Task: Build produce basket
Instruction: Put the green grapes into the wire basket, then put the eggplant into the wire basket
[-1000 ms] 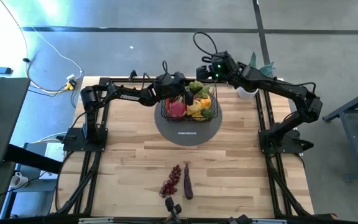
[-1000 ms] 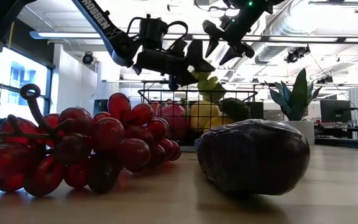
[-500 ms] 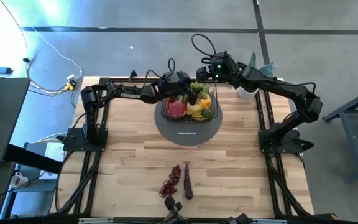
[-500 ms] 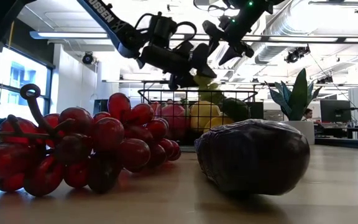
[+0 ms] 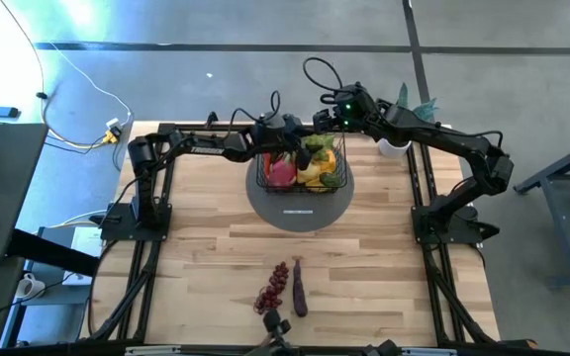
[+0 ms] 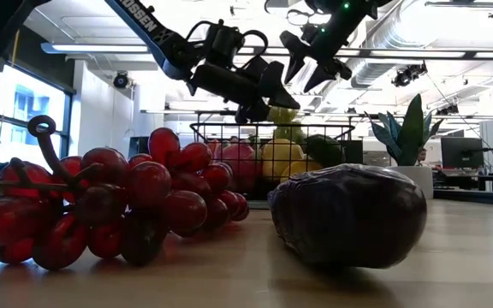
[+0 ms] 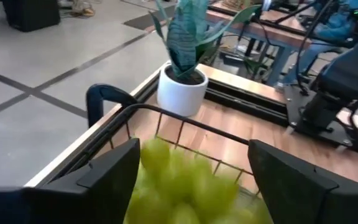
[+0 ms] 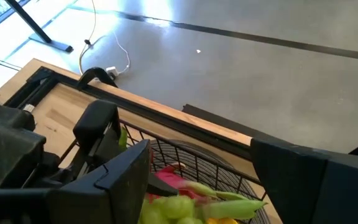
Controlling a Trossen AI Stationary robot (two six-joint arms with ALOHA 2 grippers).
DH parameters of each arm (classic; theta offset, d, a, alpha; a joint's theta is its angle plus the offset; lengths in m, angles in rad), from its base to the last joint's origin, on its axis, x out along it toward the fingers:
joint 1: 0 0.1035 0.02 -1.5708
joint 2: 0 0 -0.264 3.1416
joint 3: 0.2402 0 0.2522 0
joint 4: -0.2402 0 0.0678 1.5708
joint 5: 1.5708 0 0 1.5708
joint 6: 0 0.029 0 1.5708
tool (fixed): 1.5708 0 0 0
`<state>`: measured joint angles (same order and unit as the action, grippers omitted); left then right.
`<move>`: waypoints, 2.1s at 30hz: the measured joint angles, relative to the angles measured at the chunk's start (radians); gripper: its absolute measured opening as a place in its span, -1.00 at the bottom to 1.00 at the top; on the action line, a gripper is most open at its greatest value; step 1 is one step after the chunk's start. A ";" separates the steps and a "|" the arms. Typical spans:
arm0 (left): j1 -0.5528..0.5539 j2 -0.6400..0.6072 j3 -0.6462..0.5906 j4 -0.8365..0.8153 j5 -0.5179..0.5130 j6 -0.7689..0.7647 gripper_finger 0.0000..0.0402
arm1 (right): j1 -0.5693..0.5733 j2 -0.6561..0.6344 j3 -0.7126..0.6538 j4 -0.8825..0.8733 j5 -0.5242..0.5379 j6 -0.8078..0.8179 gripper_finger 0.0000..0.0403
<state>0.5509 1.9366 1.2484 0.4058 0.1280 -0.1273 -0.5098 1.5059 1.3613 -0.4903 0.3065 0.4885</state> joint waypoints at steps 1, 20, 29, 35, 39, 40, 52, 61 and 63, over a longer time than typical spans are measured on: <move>0.003 0.000 0.002 -0.001 0.013 -0.002 0.46 | 0.000 0.000 0.000 0.000 0.000 0.000 0.27; 0.066 -0.058 0.199 -0.475 0.165 0.033 0.69 | 0.024 -0.010 -0.001 0.001 -0.049 -0.001 0.27; 0.072 -0.203 0.199 -0.743 0.160 0.169 0.69 | 0.115 -0.022 -0.001 -0.027 -0.068 0.120 0.27; 0.055 -0.304 0.199 -0.898 0.157 0.241 0.69 | 0.229 -0.023 -0.001 -0.086 -0.097 0.255 0.27; 0.051 -0.373 0.199 -0.989 0.157 0.270 0.69 | 0.317 -0.022 -0.001 -0.116 -0.120 0.354 0.27; 0.049 -0.390 0.199 -1.009 0.158 0.275 0.69 | 0.339 -0.022 -0.001 -0.118 -0.124 0.377 0.27; 0.021 -0.564 0.197 -1.251 0.149 0.262 0.69 | 0.568 -0.021 -0.001 -0.120 -0.160 0.653 0.27; -0.061 -0.652 0.125 -1.290 0.143 0.195 0.69 | 0.694 -0.001 -0.002 -0.132 -0.153 0.899 0.27; -0.083 -0.676 0.085 -1.288 0.129 0.175 0.69 | 0.723 0.009 -0.002 -0.125 -0.155 0.948 0.27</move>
<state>0.4684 1.2608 1.3335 -0.8821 0.2568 0.0480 0.2135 1.5152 1.3590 -0.6156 0.1519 1.4360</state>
